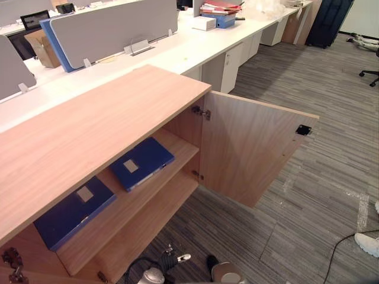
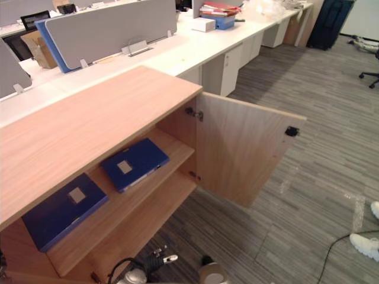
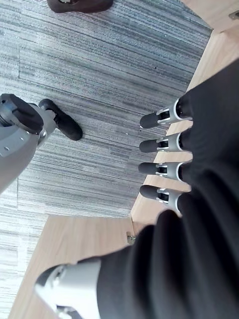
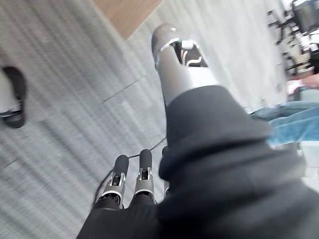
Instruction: Walk over to the cabinet, pick up the folder, carry it to the office cabinet, place the folder inside the office cabinet, then close the office cabinet door
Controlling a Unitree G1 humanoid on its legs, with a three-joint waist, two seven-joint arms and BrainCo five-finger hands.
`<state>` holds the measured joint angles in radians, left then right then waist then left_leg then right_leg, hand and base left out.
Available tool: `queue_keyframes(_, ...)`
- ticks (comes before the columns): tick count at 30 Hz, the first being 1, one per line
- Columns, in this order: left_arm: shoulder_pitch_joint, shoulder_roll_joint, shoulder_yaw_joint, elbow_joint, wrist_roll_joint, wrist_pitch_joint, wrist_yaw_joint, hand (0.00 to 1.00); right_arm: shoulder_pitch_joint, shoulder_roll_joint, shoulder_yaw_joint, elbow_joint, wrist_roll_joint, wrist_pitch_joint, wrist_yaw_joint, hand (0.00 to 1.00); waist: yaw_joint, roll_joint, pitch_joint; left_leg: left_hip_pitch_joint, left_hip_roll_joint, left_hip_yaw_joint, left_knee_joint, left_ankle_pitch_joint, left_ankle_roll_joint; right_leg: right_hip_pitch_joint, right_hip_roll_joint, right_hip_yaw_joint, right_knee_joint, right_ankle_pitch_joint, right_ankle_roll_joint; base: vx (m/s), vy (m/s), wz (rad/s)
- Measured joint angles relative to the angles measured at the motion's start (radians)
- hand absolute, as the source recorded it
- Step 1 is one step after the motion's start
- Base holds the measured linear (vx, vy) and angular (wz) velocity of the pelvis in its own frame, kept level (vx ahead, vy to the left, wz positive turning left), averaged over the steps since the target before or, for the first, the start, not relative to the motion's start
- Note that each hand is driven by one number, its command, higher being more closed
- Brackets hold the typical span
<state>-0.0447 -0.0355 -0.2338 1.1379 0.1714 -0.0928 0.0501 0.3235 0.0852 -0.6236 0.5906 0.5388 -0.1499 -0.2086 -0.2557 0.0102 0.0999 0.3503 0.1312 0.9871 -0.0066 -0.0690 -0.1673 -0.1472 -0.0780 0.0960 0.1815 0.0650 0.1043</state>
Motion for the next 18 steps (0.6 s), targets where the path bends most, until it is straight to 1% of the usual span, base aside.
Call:
queue_keyframes(2,0.02,-0.002,-0.002,-0.016,0.059,-0.005,-0.001,0.0,0.004,0.0,0.015,-0.147,-0.006,-0.019,-0.018,0.0,0.0,-0.001,0.018,0.012,-0.008,0.009,-0.005,0.001,0.002,-0.023,-0.018,-0.038,0.046,-0.021,-0.001,-0.04,-0.068,0.04)
queue_keyframes(3,0.028,-0.003,-0.002,-0.019,0.081,-0.004,-0.003,0.0,0.007,-0.001,0.015,-0.176,-0.009,-0.026,-0.02,0.0,0.001,-0.001,0.022,0.017,-0.008,0.011,-0.005,0.001,0.002,-0.027,-0.035,-0.084,0.059,-0.044,-0.016,-0.04,-0.061,0.04)
queue_keyframes(4,0.055,-0.002,0.006,-0.019,0.117,-0.003,-0.007,0.0,0.006,-0.004,0.006,-0.227,-0.009,-0.034,-0.028,0.0,0.006,0.002,0.02,0.026,-0.003,0.023,-0.001,0.001,0.0,-0.03,-0.116,-0.267,0.11,-0.074,-0.054,-0.03,-0.035,-0.11)
queue_keyframes(5,0.067,-0.002,0.014,-0.019,0.126,-0.001,-0.01,0.0,0.002,-0.004,0.004,-0.24,-0.009,-0.035,-0.03,0.0,0.015,0.003,0.019,0.033,0.001,0.034,0.001,0.001,-0.003,-0.028,-0.143,-0.332,0.126,-0.071,-0.059,-0.01,-0.024,-0.32)
queue_keyframes(6,0.071,0.0,0.039,-0.024,0.147,0.002,-0.013,0.0,-0.002,-0.004,-0.005,-0.253,-0.009,-0.037,-0.033,0.0,0.034,0.006,0.014,0.036,0.021,0.049,0.018,0.0,-0.014,-0.03,-0.175,-0.418,0.152,-0.067,-0.064,0.03,-0.05,-0.31)
queue_keyframes(7,0.067,0.001,0.054,-0.024,0.154,0.004,-0.014,0.0,-0.007,-0.003,-0.01,-0.257,-0.009,-0.037,-0.035,0.0,0.038,0.006,0.013,0.035,0.038,0.052,0.03,-0.001,-0.018,-0.031,-0.175,-0.439,0.159,-0.069,-0.065,0.08,-0.148,-0.14)
queue_keyframes(8,0.06,0.004,0.077,-0.023,0.162,0.007,-0.014,0.0,-0.015,-0.002,-0.023,-0.275,-0.009,-0.037,-0.04,0.0,0.038,0.016,0.01,0.023,0.076,0.044,0.061,-0.003,-0.021,-0.045,-0.162,-0.451,0.188,-0.089,-0.088,0.13,-0.255,0.09)
queue_keyframes(9,0.054,0.008,0.096,-0.019,0.164,0.007,-0.014,0.0,-0.026,0.0,-0.052,-0.294,-0.009,-0.043,-0.043,0.0,0.036,0.006,0.01,-0.002,0.11,0.036,0.104,-0.009,-0.029,-0.057,-0.144,-0.448,0.207,-0.096,-0.084,0.15,-0.261,0.04)
queue_keyframes(10,0.046,0.008,0.105,-0.013,0.162,0.007,-0.014,0.0,-0.044,-0.002,-0.063,-0.297,-0.009,-0.048,-0.047,0.0,0.04,0.018,0.007,-0.011,0.125,0.036,0.118,-0.008,-0.03,-0.06,-0.126,-0.448,0.202,-0.095,-0.084,0.14,-0.261,-0.14)
queue_keyframes(11,0.04,0.009,0.124,0.007,0.15,0.008,-0.014,0.0,-0.085,-0.007,-0.076,-0.304,-0.009,-0.055,-0.056,0.0,0.044,0.022,0.006,-0.029,0.143,0.03,0.124,-0.001,-0.019,-0.068,-0.098,-0.446,0.184,-0.093,-0.088,0.1,-0.222,-0.27)
queue_keyframes(12,0.03,0.013,0.139,0.014,0.138,0.008,-0.013,0.0,-0.127,-0.008,-0.092,-0.308,-0.009,-0.061,-0.061,0.0,0.046,0.023,0.007,-0.032,0.156,0.03,0.121,0.008,-0.022,-0.075,-0.078,-0.444,0.178,-0.093,-0.096,0.06,-0.204,-0.25)
queue_keyframes(14,0.028,0.023,0.143,0.014,0.132,0.008,-0.013,0.0,-0.169,-0.019,-0.104,-0.316,-0.009,-0.068,-0.069,0.0,0.059,0.021,0.008,-0.018,0.159,0.037,0.117,0.021,-0.029,-0.077,-0.057,-0.429,0.172,-0.096,-0.102,-0.01,-0.14,-0.43)
queue_keyframes(15,0.03,0.032,0.169,0.03,0.13,0.009,-0.011,0.0,-0.204,-0.043,-0.104,-0.317,-0.01,-0.069,-0.07,0.0,0.08,0.021,0.008,0.003,0.16,0.044,0.12,0.029,-0.028,-0.077,-0.038,-0.407,0.161,-0.103,-0.097,-0.05,-0.126,-0.59)
queue_keyframes(16,0.031,0.037,0.184,0.034,0.126,0.01,-0.01,0.0,-0.213,-0.05,-0.104,-0.318,-0.011,-0.069,-0.07,0.0,0.086,0.02,0.009,0.011,0.162,0.044,0.12,0.034,-0.031,-0.076,-0.032,-0.403,0.157,-0.11,-0.092,-0.06,-0.087,-0.52)
queue_keyframes(18,0.049,0.062,0.239,0.031,0.082,0.015,-0.004,0.0,-0.221,-0.062,-0.104,-0.321,-0.019,-0.069,-0.069,0.0,0.088,0.016,0.012,0.036,0.175,0.042,0.12,0.047,-0.029,-0.055,-0.026,-0.425,0.156,-0.123,-0.105,-0.06,-0.074,-0.1)
